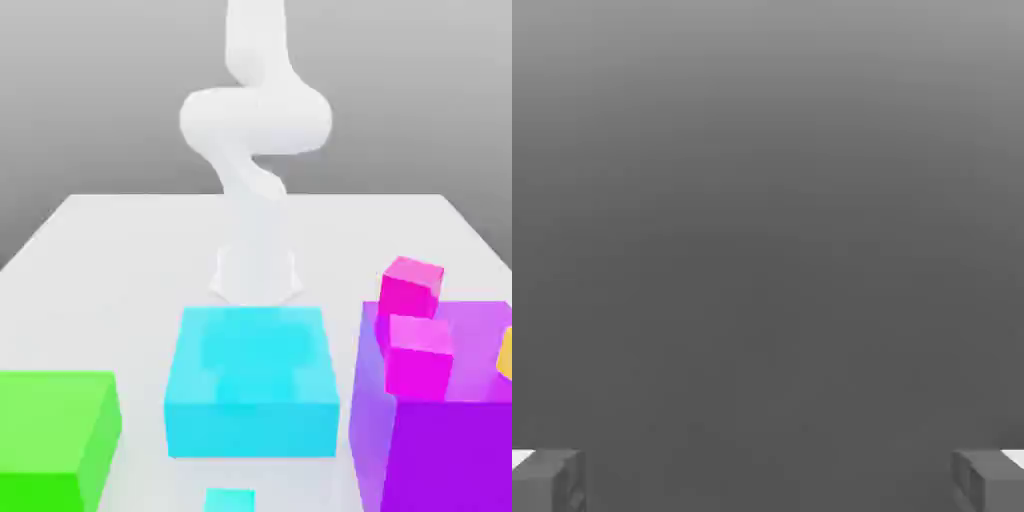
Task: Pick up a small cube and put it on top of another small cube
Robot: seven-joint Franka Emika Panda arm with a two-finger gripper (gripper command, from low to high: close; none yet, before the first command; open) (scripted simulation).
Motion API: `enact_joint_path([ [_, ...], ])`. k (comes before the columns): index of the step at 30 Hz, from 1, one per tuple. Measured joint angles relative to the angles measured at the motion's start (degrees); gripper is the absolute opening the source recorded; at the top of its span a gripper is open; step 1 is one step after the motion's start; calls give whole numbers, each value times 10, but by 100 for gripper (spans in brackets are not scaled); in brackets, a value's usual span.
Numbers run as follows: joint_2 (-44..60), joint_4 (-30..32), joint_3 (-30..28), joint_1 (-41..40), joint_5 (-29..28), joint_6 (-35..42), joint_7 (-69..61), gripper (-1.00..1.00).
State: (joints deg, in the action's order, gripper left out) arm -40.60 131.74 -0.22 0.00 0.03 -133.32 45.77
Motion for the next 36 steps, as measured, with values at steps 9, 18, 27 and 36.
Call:
enact_joint_path([
  [9,191,-2,-7,-2,3,-56,-4,0],
  [18,377,-3,-13,-5,8,-111,-9,0],
  [27,564,-5,-14,-12,11,-166,-13,0],
  [36,687,-22,-11,-16,16,-244,-17,-100],
])
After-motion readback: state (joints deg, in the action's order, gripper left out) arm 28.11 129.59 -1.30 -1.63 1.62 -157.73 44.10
